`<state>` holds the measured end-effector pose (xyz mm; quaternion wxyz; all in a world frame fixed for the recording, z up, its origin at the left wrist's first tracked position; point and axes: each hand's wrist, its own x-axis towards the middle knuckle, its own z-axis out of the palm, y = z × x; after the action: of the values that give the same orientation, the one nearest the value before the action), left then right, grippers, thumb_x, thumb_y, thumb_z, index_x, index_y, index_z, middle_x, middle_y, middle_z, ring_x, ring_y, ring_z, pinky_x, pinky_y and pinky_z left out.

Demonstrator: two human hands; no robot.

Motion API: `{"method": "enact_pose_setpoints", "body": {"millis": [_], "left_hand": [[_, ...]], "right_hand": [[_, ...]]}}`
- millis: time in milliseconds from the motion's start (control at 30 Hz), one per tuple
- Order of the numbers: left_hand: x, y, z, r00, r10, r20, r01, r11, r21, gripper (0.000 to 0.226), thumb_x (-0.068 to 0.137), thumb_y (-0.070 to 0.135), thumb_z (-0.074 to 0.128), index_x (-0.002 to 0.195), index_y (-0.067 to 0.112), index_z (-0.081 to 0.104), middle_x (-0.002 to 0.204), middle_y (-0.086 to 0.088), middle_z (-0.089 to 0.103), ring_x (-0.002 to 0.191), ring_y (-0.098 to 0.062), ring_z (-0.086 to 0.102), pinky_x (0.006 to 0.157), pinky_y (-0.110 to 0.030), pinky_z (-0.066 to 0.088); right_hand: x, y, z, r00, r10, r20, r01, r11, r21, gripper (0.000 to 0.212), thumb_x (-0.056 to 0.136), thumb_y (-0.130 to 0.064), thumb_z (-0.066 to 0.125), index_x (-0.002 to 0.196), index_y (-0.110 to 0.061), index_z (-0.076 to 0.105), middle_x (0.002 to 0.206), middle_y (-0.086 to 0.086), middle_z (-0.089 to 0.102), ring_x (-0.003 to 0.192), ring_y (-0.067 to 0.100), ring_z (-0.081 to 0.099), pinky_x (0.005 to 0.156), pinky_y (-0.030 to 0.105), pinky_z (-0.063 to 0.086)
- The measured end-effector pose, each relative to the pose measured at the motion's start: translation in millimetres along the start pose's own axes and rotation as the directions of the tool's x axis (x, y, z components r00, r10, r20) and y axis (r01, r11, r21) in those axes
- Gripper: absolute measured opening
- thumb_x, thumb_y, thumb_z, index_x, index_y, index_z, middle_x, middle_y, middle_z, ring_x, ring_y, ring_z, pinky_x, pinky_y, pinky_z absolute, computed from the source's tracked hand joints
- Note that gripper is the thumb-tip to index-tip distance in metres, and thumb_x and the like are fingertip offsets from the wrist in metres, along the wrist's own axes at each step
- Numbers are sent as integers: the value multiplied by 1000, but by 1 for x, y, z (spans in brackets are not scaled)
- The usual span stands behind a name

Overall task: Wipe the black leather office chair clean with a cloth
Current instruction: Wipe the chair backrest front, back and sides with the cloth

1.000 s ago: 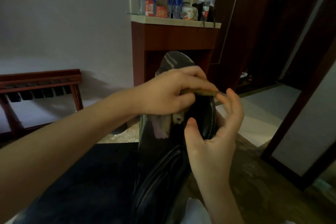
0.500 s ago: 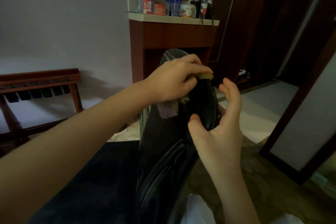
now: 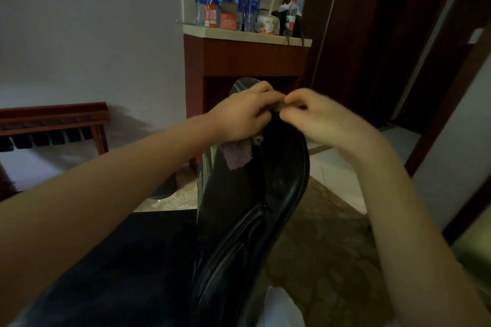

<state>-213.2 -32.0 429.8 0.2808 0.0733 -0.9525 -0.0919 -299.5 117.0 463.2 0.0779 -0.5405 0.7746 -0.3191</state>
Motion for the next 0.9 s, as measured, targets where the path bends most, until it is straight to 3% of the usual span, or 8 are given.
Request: {"method": "enact_pose_setpoints", "body": {"millis": [67, 133, 200, 300, 400, 500, 800, 900], "left_hand": [[8, -6, 0, 999, -31, 10, 31, 999, 10, 40, 90, 7, 48, 128, 18, 52, 114, -5, 45, 102, -17, 49, 90, -37, 42], [17, -13, 0, 998, -57, 13, 57, 998, 20, 40, 91, 9, 48, 129, 21, 52, 117, -6, 46, 104, -19, 51, 90, -43, 43], [26, -21, 0, 995, -96, 37, 94, 994, 48, 42, 92, 10, 46, 132, 23, 50, 119, -6, 45, 105, -20, 50, 90, -44, 44], [41, -34, 2, 984, -168, 64, 161, 981, 112, 43, 94, 11, 42, 134, 26, 47, 122, -4, 42, 106, -21, 48, 91, -42, 43], [60, -53, -3, 945, -299, 131, 276, 946, 167, 45, 95, 13, 39, 136, 31, 44, 128, -6, 39, 112, -25, 47, 96, -40, 41], [74, -67, -5, 908, -383, 168, 355, 919, 173, 45, 96, 13, 38, 137, 31, 44, 132, -7, 37, 120, -27, 43, 100, -35, 37], [53, -57, -2, 955, -263, 136, 261, 965, 34, 47, 93, 7, 41, 137, 22, 45, 129, -6, 44, 122, -22, 43, 106, -32, 32], [33, -39, -8, 980, -144, 140, 149, 989, -20, 48, 92, 2, 43, 138, 17, 44, 117, 4, 44, 116, -10, 42, 100, -18, 29]], "right_hand": [[20, 0, -4, 998, 68, 2, -68, 993, 101, 26, 90, -32, 53, 116, -28, 52, 121, -1, 54, 98, 12, 53, 81, 29, 44], [33, 2, 1, 994, 108, 22, -110, 986, 128, 59, 87, -33, 58, 140, -24, 33, 135, 2, 45, 108, 16, 50, 80, 28, 40], [37, 1, 12, 988, 133, 72, -142, 981, 130, 73, 86, -30, 60, 147, -24, 20, 123, 5, 47, 91, 13, 52, 67, 26, 41], [41, 2, 21, 979, 162, 123, -184, 962, 203, 74, 87, -20, 59, 148, -26, 19, 99, 1, 46, 72, 9, 45, 61, 24, 41], [45, 3, 22, 983, 139, 121, -163, 962, 220, 75, 86, -17, 58, 149, -26, 19, 135, 5, 43, 87, 13, 46, 69, 27, 41], [43, 4, 22, 983, 145, 116, -170, 953, 251, 72, 85, -16, 58, 147, -27, 24, 141, 3, 38, 92, 12, 43, 65, 25, 38], [39, 6, 24, 982, 177, 60, -187, 927, 325, 71, 83, -15, 62, 144, -26, 27, 88, -9, 39, 68, 3, 39, 53, 21, 31], [35, 6, 26, 983, 181, 27, -179, 923, 341, 67, 83, -15, 62, 142, -25, 31, 80, -13, 35, 68, 1, 37, 53, 20, 29]]}}
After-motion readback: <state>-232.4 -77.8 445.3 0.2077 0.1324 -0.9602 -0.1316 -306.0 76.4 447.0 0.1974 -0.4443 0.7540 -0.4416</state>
